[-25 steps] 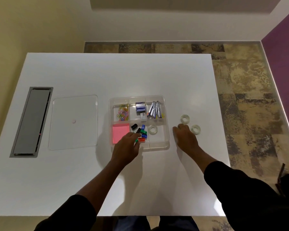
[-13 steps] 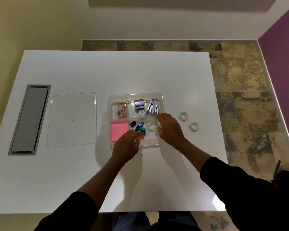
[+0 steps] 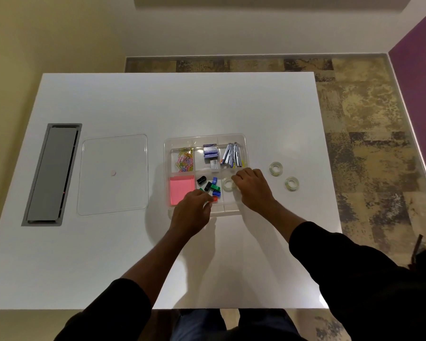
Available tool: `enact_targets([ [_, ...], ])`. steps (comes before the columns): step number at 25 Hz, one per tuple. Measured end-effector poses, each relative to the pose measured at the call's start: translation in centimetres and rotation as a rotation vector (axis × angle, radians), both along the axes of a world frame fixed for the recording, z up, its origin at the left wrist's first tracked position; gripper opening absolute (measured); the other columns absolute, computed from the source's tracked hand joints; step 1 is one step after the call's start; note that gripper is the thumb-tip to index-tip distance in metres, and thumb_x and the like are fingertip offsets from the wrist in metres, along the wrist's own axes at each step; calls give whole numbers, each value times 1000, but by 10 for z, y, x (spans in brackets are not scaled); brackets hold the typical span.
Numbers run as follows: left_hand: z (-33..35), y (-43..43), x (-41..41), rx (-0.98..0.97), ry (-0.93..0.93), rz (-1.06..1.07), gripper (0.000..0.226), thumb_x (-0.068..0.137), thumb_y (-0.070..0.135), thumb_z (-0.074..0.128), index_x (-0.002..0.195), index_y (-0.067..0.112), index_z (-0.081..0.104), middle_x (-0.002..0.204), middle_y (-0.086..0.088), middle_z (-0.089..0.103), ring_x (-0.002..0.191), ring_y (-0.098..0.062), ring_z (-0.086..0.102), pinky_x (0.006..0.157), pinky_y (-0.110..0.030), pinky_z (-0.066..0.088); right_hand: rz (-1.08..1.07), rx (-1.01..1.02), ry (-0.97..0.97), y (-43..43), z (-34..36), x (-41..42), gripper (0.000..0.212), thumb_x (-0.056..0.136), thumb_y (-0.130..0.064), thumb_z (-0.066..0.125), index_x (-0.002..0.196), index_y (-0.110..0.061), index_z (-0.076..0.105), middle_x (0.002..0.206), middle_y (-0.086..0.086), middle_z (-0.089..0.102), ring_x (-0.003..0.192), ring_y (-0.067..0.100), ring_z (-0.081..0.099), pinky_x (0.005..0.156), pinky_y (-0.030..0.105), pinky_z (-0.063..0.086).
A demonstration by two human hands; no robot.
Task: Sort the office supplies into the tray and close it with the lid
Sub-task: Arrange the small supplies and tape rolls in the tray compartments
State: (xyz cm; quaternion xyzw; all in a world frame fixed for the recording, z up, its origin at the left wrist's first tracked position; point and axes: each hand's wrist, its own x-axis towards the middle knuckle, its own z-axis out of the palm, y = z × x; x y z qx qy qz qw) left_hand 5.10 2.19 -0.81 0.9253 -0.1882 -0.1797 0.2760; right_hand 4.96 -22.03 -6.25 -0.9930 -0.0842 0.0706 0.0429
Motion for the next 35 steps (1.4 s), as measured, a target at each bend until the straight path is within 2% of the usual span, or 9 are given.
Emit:
enact_targets([
  [3,-2,0,1,-10,13,-4,19,100,19,70,117,16,78,122,-7,76,106,-22,69,80,-37,61,-61,129,-196,-18,9,-10,37,83,1,71,119,-9,72,120,13,71,112,32,64,83,41,53],
  [6,-4,1,1,-6,4,-6,19,100,17,70,117,16,78,121,-7,76,103,-22,70,78,-36,62,-235,144,-260,-48,11,-24,41,88,-6,68,129,-9,66,130,13,67,122,33,60,90,45,55],
  [12,-5,-3,1,3,-4,-11,20,99,15,70,118,14,77,121,-9,76,103,-23,70,77,-32,58,-611,49,175,-104,-17,-48,74,88,-32,81,149,-7,47,158,23,45,148,42,42,107,55,51],
  [15,-7,-5,0,5,8,-13,21,99,13,72,119,12,78,121,-10,76,104,-24,70,79,-30,55,-672,80,279,-109,-26,-54,68,93,-32,77,149,-10,47,157,18,44,145,41,43,102,54,54],
  [17,-6,-6,0,3,8,-9,21,98,13,72,119,12,78,121,-10,76,104,-24,70,78,-29,53,-641,80,232,-105,-28,-57,49,93,-20,76,136,-11,55,139,15,53,129,42,53,82,49,59],
  [20,-5,-7,0,2,-1,-9,21,99,14,71,119,12,78,122,-10,76,105,-24,71,77,-28,51,-545,50,163,-95,-24,-58,34,89,3,65,121,-9,60,120,16,58,112,42,58,63,41,51],
  [27,-6,-8,2,-26,12,5,22,99,11,70,120,10,77,119,-13,77,99,-24,71,78,-27,48,-437,435,-45,-55,5,-30,51,85,-1,71,134,-16,65,133,11,65,122,35,60,89,47,61],
  [31,-7,-7,1,-39,7,8,22,99,14,70,120,12,77,117,-12,78,96,-23,71,77,-31,54,-306,474,-55,-23,17,-8,48,87,-1,73,133,-14,66,131,11,63,112,32,66,79,41,63],
  [35,-8,-7,1,-37,8,12,23,100,17,70,122,13,76,118,-11,78,99,-23,71,81,-34,58,-215,349,-17,-2,16,4,48,86,-8,80,132,-14,68,129,11,68,101,31,70,77,36,59],
])
